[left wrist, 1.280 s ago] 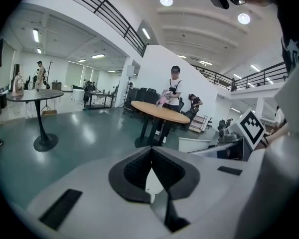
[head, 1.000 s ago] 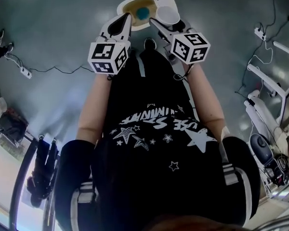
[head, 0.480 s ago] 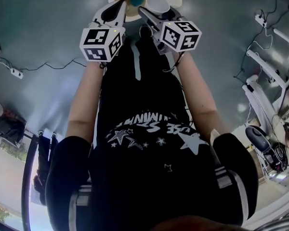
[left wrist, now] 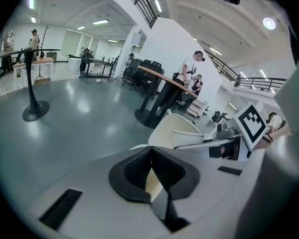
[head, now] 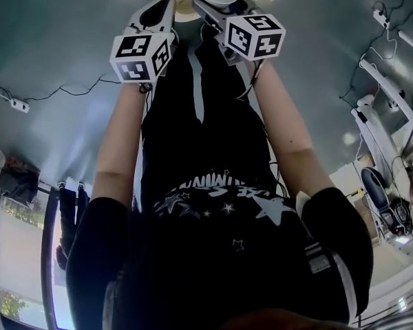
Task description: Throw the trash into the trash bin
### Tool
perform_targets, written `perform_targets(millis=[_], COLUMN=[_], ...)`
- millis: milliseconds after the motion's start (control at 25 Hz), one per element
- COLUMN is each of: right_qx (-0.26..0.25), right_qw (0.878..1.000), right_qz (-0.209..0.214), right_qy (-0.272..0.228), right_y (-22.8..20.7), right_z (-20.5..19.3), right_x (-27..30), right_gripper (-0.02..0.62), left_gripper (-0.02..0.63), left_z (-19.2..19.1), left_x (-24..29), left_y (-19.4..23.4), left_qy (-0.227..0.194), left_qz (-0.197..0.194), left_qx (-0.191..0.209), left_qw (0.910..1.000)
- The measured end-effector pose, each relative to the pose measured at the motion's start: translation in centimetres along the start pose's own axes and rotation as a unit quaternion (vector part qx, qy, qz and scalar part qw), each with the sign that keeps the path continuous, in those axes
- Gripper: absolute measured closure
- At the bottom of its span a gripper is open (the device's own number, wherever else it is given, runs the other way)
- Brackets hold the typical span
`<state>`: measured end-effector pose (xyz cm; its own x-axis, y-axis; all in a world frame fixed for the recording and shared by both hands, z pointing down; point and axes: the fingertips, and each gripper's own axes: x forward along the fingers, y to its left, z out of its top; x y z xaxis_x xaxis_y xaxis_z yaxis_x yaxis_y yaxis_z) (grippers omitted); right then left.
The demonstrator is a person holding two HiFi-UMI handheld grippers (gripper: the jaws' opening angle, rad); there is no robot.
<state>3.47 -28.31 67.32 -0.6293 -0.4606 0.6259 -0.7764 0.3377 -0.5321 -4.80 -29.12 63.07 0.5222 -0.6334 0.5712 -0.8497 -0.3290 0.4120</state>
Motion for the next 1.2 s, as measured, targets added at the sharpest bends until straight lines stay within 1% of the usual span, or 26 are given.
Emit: perform_targets(millis=[120, 440, 520, 640, 800, 1000, 1080, 1200], right_qx=[0.002, 0.019, 0.022, 0.028, 0.038, 0.002, -0.004, -0.024], right_qw=[1.0, 0.999, 0.999, 0.998, 0.997, 0.993, 0.992, 0.991], right_qz=[-0.005, -0.016, -0.02, -0.027, -0.034, -0.074, -0.074, -0.072], right_qy=[0.009, 0.027, 0.035, 0.049, 0.062, 0.097, 0.107, 0.108], right_y=[-1.4, -3.6, -4.1, -5.5, -7.0, -8.4, -8.4, -8.3], right_z=[-1.1, -3.0, -3.8, -4.7, -5.3, -6.7, -7.1, -7.0], right_x=[1.2, 4.4, 5.4, 7.6, 9.8, 10.9, 11.2, 11.6], right_gripper=[0.262, 0.262, 0.262, 0.262, 0.262, 0.262, 0.262, 0.262], left_gripper=[0.595, 0.595, 0.595, 0.595, 0.595, 0.595, 0.595, 0.595], left_z=[-1.5, -4.0, -4.9, -6.1, -7.4, -8.0, -8.1, -7.9], left_x=[1.7, 5.1, 5.6, 7.1, 8.7, 8.9, 8.9, 9.0], left_y=[0.8, 3.2, 4.4, 6.9, 8.5, 9.1, 9.2, 9.2], left_qy=[0.016, 0.044, 0.054, 0.066, 0.086, 0.098, 0.1, 0.095], left_qz=[-0.002, 0.002, 0.01, 0.022, 0.024, 0.028, 0.03, 0.028], left_qx=[0.004, 0.001, -0.004, -0.023, -0.018, -0.017, -0.018, -0.015], left_qw=[0.9999, 0.999, 0.9985, 0.9973, 0.9958, 0.9946, 0.9943, 0.995])
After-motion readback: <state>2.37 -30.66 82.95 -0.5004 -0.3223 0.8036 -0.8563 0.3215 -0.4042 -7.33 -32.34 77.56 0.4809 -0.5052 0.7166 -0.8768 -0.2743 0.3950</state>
